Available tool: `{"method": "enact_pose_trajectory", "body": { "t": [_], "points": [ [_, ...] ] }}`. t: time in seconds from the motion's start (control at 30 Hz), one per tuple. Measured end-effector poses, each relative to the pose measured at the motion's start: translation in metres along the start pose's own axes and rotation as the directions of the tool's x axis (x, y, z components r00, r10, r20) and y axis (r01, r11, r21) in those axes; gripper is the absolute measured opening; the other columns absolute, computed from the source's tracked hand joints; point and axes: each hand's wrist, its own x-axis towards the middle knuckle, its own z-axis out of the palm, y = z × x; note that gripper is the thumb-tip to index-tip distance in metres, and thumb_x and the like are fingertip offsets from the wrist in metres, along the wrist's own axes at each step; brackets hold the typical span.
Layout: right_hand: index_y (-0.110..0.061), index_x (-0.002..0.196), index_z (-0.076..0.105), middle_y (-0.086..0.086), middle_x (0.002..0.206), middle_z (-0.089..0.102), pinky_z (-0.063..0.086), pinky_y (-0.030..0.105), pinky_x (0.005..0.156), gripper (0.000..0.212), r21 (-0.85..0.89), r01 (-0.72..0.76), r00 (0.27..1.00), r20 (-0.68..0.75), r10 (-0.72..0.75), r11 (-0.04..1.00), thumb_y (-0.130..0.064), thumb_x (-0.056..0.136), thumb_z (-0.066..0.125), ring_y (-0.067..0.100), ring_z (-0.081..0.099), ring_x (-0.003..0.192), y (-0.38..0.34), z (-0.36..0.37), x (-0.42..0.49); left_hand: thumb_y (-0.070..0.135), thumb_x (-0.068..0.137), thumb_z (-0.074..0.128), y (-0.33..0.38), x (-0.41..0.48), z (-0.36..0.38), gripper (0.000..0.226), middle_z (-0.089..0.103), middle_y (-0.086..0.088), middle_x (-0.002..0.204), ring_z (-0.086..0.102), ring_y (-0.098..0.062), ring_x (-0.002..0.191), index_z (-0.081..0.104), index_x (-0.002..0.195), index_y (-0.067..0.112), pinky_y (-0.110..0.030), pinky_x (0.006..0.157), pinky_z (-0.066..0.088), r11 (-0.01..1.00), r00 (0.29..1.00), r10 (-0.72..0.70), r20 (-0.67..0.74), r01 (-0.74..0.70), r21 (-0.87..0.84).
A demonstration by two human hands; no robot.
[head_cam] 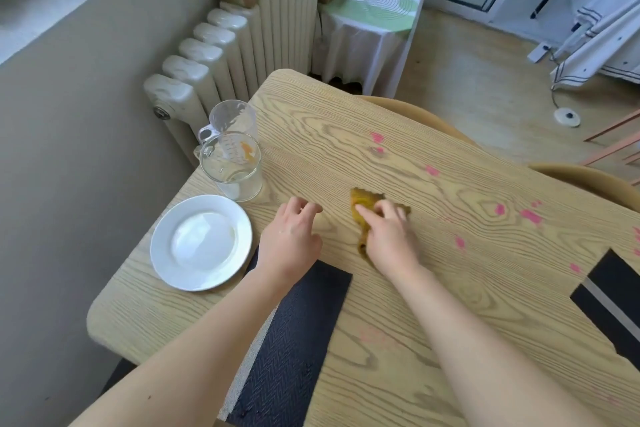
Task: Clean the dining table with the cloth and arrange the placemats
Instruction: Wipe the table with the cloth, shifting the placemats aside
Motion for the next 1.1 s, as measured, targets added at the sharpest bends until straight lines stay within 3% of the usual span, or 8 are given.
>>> {"method": "enact_pose_trajectory", "body": {
  "t": [0.17, 0.27, 0.37, 0.5, 0.77, 0.87, 1.0, 1.1],
  "points": [
    [-0.035, 0.139, 0.048, 0.002, 0.139, 0.040, 0.040, 0.039, 0.097, 0.051, 0.066, -0.385, 0.908, -0.151, 0.390, 0.921, -0.012, 0.093, 0.051, 0.028, 0.039, 0.119, 0.105, -0.014, -0.023, 0.013, 0.083, 0.052, 0.011, -0.002, 0.005, 0.045, 0.044, 0.006, 0.124, 0.041, -0.013, 0.115, 0.049, 0.127, 0.023, -0.025, 0.065, 0.038, 1.000, 0.999, 0.024, 0.023, -0.024, -0.017],
    [-0.034, 0.144, 0.038, 0.007, 0.150, 0.035, 0.031, 0.042, 0.107, 0.055, 0.084, -0.534, 0.837, -0.088, 0.540, 0.841, -0.017, 0.094, 0.052, 0.036, 0.034, 0.129, 0.141, -0.026, -0.033, 0.014, 0.084, 0.052, 0.019, -0.001, 0.009, 0.045, 0.043, 0.006, 0.125, 0.041, -0.013, 0.116, 0.049, 0.128, 0.023, -0.024, 0.066, 0.040, 0.998, 0.997, 0.062, 0.038, -0.061, -0.024],
    [-0.032, 0.145, 0.038, 0.003, 0.150, 0.036, 0.033, 0.037, 0.103, 0.058, 0.033, -0.490, 0.866, -0.094, 0.491, 0.871, -0.012, 0.091, 0.050, 0.034, 0.036, 0.122, 0.127, -0.021, -0.032, 0.014, 0.084, 0.052, 0.030, -0.005, 0.015, 0.044, 0.043, 0.006, 0.126, 0.041, -0.013, 0.116, 0.049, 0.128, 0.022, -0.024, 0.066, 0.042, 0.994, 0.992, 0.106, 0.065, -0.104, -0.026],
    [-0.032, 0.139, 0.048, -0.006, 0.143, 0.042, 0.037, 0.031, 0.100, 0.060, 0.063, -0.234, 0.963, -0.124, 0.240, 0.970, -0.004, 0.087, 0.052, 0.025, 0.038, 0.115, 0.074, 0.003, -0.049, 0.013, 0.084, 0.053, 0.039, -0.014, 0.021, 0.043, 0.043, 0.005, 0.126, 0.042, -0.014, 0.116, 0.050, 0.127, 0.020, -0.029, 0.070, 0.048, 0.991, 0.988, 0.127, 0.086, -0.124, -0.039],
    [-0.034, 0.129, 0.057, -0.002, 0.138, 0.049, 0.056, 0.035, 0.086, 0.062, 0.092, 0.069, 0.995, -0.080, -0.062, 0.993, -0.001, 0.076, 0.059, 0.024, 0.050, 0.114, 0.022, 0.051, -0.157, 0.011, 0.080, 0.056, 0.046, -0.037, 0.035, 0.041, 0.049, 0.002, 0.122, 0.046, -0.018, 0.114, 0.056, 0.121, 0.017, -0.036, 0.070, 0.052, 0.987, 0.987, 0.144, 0.074, -0.137, -0.083],
    [-0.034, 0.126, 0.060, -0.003, 0.136, 0.052, 0.058, 0.035, 0.076, 0.062, 0.044, 0.011, 0.997, -0.083, -0.008, 0.999, 0.001, 0.075, 0.063, 0.024, 0.052, 0.110, 0.046, 0.053, -0.169, 0.011, 0.080, 0.056, 0.048, -0.043, 0.036, 0.041, 0.049, 0.002, 0.122, 0.046, -0.017, 0.114, 0.056, 0.121, 0.018, -0.034, 0.069, 0.051, 0.987, 0.986, 0.148, 0.071, -0.144, -0.068],
    [-0.036, 0.137, 0.051, -0.007, 0.145, 0.041, 0.043, 0.035, 0.102, 0.052, 0.098, -0.259, 0.955, -0.123, 0.270, 0.961, -0.010, 0.091, 0.053, 0.026, 0.037, 0.129, 0.075, 0.036, -0.166, 0.010, 0.082, 0.056, 0.049, -0.055, 0.036, 0.040, 0.049, 0.003, 0.123, 0.046, -0.018, 0.114, 0.056, 0.121, 0.018, -0.035, 0.073, 0.051, 0.988, 0.986, 0.146, 0.080, -0.142, -0.058],
    [-0.031, 0.135, 0.055, -0.004, 0.140, 0.045, 0.040, 0.032, 0.101, 0.049, 0.183, -0.401, 0.886, -0.171, 0.431, 0.898, -0.009, 0.091, 0.052, 0.021, 0.040, 0.120, 0.076, 0.030, -0.158, 0.009, 0.084, 0.054, 0.049, -0.063, 0.036, 0.039, 0.048, 0.003, 0.123, 0.046, -0.017, 0.115, 0.056, 0.122, 0.018, -0.033, 0.071, 0.051, 0.987, 0.984, 0.157, 0.080, -0.154, -0.049]
  ]
}}
